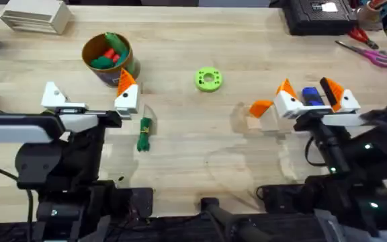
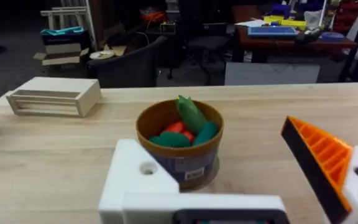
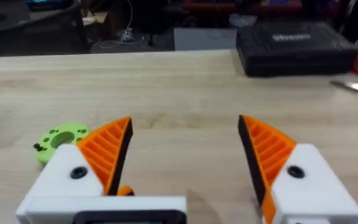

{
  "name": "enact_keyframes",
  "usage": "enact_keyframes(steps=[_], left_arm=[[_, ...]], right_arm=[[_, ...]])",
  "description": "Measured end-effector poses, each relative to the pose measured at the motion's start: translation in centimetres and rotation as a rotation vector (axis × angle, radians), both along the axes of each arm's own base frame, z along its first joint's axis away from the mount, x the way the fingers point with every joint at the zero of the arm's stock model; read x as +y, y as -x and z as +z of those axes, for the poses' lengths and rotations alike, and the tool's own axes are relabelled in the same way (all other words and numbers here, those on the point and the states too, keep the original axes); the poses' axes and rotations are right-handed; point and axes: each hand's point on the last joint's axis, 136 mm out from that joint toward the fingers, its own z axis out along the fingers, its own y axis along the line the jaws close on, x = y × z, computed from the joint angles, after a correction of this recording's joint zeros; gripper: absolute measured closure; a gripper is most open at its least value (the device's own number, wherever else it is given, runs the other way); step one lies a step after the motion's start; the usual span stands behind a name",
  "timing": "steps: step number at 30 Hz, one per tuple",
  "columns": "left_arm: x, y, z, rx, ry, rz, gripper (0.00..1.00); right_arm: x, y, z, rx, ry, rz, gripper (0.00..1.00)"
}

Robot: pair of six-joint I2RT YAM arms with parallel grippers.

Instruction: Pick up the gripper from the table and insert it into the empty holder that is missing its gripper. Then pick up a screw, insert it into the mounting hole, and use the screwdriver to tighten it. Finally, clean up the table by picking up the vegetable and placing it into the bucket.

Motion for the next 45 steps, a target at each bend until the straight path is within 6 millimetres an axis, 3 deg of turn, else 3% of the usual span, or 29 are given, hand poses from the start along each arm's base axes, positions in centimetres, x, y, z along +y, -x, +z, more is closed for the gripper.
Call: enact_keyframes(steps=[3, 5, 11, 16, 20, 26, 31, 32, 33, 37, 38, 43, 45], left_arm=[[0.0, 0.3, -0.8, 0.078, -0.001, 0.0, 0.014], [0.0, 0.9, 0.1, 0.122, -0.002, 0.0, 0.014], [-0.2, 3.5, 6.0, 0.261, -0.005, -0.013, 0.014], [-1.4, 4.9, 7.3, 0.502, 0.012, -0.086, 0.014], [-2.2, 4.3, 8.2, 0.562, 0.024, -0.128, 0.014], [-3.6, 6.8, 4.8, 0.756, 0.07, -0.205, 0.014], [-4.1, 8.7, 2.2, 0.882, 0.1, -0.232, 0.014], [-4.2, 8.9, 1.7, 0.9, 0.108, -0.233, 0.086], [-4.2, 8.9, 1.2, 0.912, 0.111, -0.234, 0.224], [-4.4, 8.8, 0.8, 0.918, 0.116, -0.243, 0.847], [-4.4, 8.8, 0.8, 0.915, 0.111, -0.246, 0.799], [-4.5, 8.7, 0.9, 0.912, 0.12, -0.247, 0.055], [-4.5, 8.7, 0.9, 0.912, 0.119, -0.247, 0.018]], right_arm=[[0.0, 1.0, -0.5, 0.112, -0.045, -0.007, 0.012], [0.0, 1.6, -0.1, 0.172, -0.049, -0.009, 0.012], [0.0, 3.4, 5.9, 0.268, -0.036, -0.008, 0.013], [0.0, 4.1, 9.9, 0.342, -0.032, -0.009, 0.012], [0.0, 3.9, 11.2, 0.344, -0.03, -0.008, 0.012], [0.0, 4.0, 11.0, 0.353, -0.028, -0.008, 0.012], [0.0, 4.7, 9.7, 0.412, -0.028, -0.009, 0.012], [0.0, 4.8, 9.6, 0.418, -0.028, -0.009, 0.012], [0.0, 4.8, 9.5, 0.421, -0.028, -0.009, 0.012], [0.0, 4.8, 9.4, 0.426, -0.028, -0.009, 0.012], [0.0, 4.9, 9.3, 0.43, -0.028, -0.009, 0.012], [0.0, 5.0, 9.2, 0.436, -0.028, -0.009, 0.012], [0.0, 5.0, 9.2, 0.436, -0.028, -0.009, 0.012]])
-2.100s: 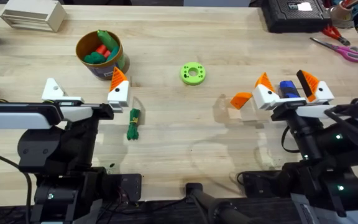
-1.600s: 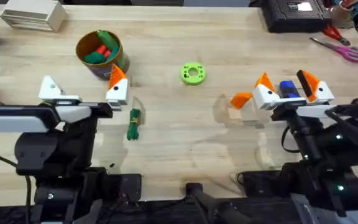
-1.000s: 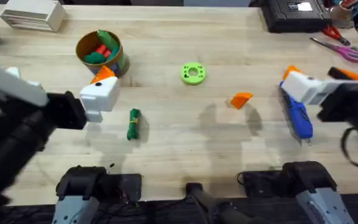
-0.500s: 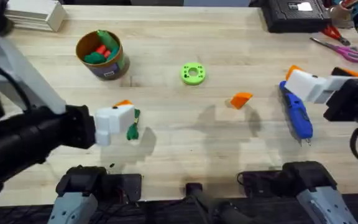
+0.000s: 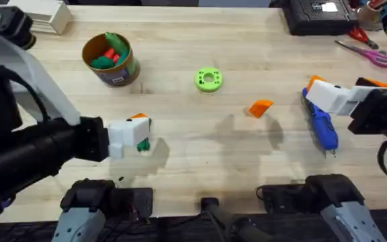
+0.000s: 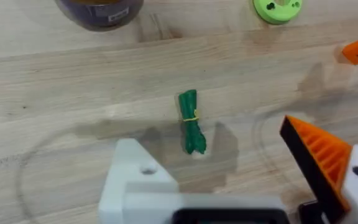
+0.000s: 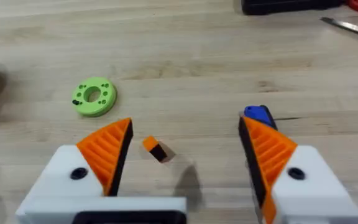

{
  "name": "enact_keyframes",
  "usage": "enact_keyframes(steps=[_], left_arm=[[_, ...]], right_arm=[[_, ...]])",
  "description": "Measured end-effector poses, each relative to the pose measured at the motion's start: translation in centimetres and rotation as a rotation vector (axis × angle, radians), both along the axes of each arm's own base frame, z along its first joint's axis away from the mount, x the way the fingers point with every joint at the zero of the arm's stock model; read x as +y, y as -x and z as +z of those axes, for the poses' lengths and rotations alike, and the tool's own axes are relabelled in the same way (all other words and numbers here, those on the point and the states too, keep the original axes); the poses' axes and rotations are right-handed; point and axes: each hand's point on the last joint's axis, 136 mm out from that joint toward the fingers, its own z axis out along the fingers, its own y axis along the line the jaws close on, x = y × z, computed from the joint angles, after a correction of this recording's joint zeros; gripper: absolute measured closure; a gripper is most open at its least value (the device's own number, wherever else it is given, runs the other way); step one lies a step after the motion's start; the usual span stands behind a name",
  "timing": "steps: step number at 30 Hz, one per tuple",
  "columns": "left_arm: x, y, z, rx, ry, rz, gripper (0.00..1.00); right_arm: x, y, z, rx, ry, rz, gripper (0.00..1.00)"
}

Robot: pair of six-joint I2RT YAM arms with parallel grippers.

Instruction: Pick up the gripper from the table and insert it into the empty holder that is missing its gripper. Then pick up a screw, insert it into the mounting hole, and use the screwdriver to tighten it. Finally, clean up the table by picking up the vegetable and placing it into the bucket.

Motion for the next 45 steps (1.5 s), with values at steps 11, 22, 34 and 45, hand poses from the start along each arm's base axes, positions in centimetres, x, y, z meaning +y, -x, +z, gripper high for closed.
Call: enact_keyframes(steps=[11, 22, 34, 45], left_arm=[[-0.4, -2.9, 2.9, -0.156, 0.053, 0.023, 0.529], [-1.0, -3.7, 4.3, -0.2, 0.133, 0.042, 0.015], [-6.2, -4.4, 7.6, -0.659, 0.212, -0.282, 0.014], [-10.5, -2.1, 2.1, -0.895, 0.303, -0.508, 0.014]], right_arm=[[0.0, 0.0, 0.0, 0.0, 0.0, 0.0, 0.012], [0.0, 0.0, 0.0, 0.0, 0.0, 0.0, 0.012], [0.0, 0.0, 0.0, 0.0, 0.0, 0.0, 0.012], [0.0, 0.0, 0.0, 0.0, 0.0, 0.0, 0.013]])
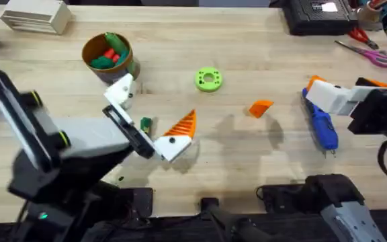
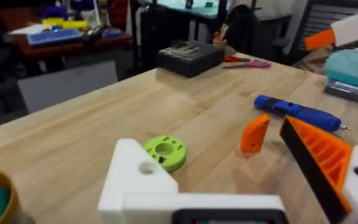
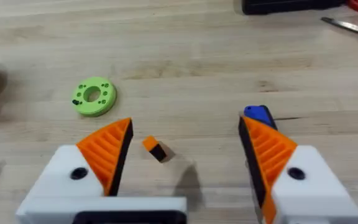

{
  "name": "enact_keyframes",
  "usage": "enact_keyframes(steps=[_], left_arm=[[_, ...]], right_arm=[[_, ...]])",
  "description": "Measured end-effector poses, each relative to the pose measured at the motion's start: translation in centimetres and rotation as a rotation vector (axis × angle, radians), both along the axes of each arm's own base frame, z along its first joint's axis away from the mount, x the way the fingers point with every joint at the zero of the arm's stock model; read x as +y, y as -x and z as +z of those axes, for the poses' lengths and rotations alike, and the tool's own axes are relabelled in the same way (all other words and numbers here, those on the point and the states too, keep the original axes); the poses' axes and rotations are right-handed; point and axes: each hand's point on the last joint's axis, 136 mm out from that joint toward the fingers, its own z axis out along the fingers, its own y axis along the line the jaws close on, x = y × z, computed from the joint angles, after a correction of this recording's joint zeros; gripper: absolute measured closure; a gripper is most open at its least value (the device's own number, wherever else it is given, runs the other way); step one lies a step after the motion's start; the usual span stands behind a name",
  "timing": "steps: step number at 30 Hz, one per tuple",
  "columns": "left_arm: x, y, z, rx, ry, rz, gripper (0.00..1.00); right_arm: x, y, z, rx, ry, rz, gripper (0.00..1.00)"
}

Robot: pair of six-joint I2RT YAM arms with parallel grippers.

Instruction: Pick up the gripper from the table and insert it into the empty holder that is missing its gripper. Then pick up a screw, insert it into the mounting hole, and use the screwdriver to tighten it. Finally, clean up the table by picking up the vegetable and placing it into the bucket.

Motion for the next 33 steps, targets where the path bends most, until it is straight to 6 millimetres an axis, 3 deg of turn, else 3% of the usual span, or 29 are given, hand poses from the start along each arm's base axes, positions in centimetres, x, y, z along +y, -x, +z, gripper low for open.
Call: enact_keyframes(steps=[6, 9, 33], left_arm=[[-1.4, 0.6, -2.3, 0.004, 0.0, -0.061, 0.014], [-2.0, 1.1, -4.9, 0.109, -0.045, -0.094, 0.014], [-2.6, 1.8, -4.9, 0.106, -0.047, -0.132, 0.014]], right_arm=[[0.0, 0.0, 0.0, 0.0, 0.0, 0.0, 0.012], [0.0, 0.0, 0.0, 0.0, 0.0, 0.0, 0.012], [0.0, 0.0, 0.0, 0.0, 0.0, 0.0, 0.012]])
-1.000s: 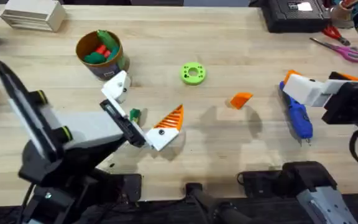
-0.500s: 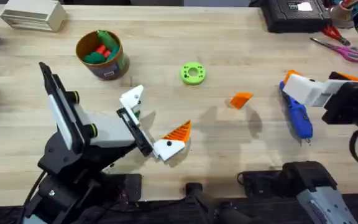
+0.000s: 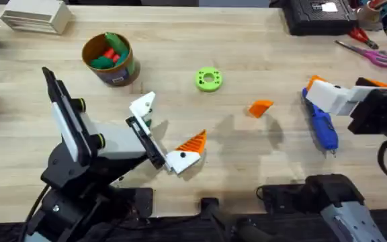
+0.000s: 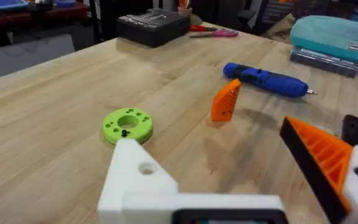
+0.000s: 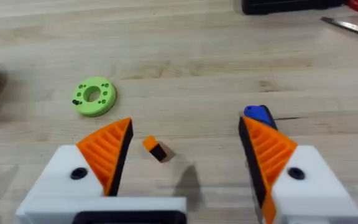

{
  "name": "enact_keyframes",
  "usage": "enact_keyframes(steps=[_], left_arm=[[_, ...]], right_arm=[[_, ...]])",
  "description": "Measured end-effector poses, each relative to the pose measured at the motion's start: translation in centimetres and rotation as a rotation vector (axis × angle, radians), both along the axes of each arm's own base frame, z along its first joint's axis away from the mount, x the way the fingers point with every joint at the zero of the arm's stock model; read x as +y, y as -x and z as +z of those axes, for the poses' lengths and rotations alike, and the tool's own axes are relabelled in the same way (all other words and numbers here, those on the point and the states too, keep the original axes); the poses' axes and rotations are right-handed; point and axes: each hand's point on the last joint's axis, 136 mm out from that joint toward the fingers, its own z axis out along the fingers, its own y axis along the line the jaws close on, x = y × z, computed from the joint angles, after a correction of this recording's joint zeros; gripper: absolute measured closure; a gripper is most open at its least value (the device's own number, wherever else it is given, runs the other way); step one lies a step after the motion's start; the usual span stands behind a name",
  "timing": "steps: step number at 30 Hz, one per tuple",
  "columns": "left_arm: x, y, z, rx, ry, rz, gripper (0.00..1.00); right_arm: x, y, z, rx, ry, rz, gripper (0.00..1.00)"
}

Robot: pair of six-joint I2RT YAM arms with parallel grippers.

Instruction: Pick up the gripper from the table and insert it into the empty holder that is missing its gripper. Then pick up a screw, insert it into the mounting hole, and use the screwdriver to tighten it. Finally, clean up the table by picking up the vegetable and placing it into the bucket.

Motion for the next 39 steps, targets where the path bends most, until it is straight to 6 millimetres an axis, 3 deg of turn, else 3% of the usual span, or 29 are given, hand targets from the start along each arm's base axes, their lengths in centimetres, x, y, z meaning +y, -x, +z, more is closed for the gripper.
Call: enact_keyframes(steps=[16, 21, 27, 28, 32, 33, 35, 39], left_arm=[[0.0, 0.0, 0.0, 0.0, 0.0, 0.0, 0.014], [0.0, 0.0, 0.0, 0.0, 0.0, 0.0, 0.014], [0.0, 0.0, 0.0, 0.0, 0.0, 0.0, 0.012], [0.0, 0.0, 0.0, 0.0, 0.0, 0.0, 0.014], [0.0, 0.0, 0.0, 0.0, 0.0, 0.0, 0.014], [0.0, 0.0, 0.0, 0.0, 0.0, 0.0, 0.014], [0.0, 0.0, 0.0, 0.0, 0.0, 0.0, 0.014], [0.0, 0.0, 0.0, 0.0, 0.0, 0.0, 0.014]], right_arm=[[0.3, 0.0, 0.1, -0.004, -0.009, 0.013, 0.012], [1.9, -0.1, 0.0, 0.008, -0.044, 0.106, 0.012], [4.4, -0.3, -4.2, 0.269, -0.049, 0.271, 0.012], [5.6, -0.7, -6.0, 0.452, 0.006, 0.37, 0.011], [5.7, -2.1, -7.1, 0.55, 0.087, 0.397, 0.012], [5.2, -2.9, -9.4, 0.657, 0.129, 0.391, 0.012], [5.3, -3.4, -11.5, 0.735, 0.188, 0.451, 0.012], [6.0, -4.7, -12.7, 0.737, 0.243, 0.523, 0.012]])
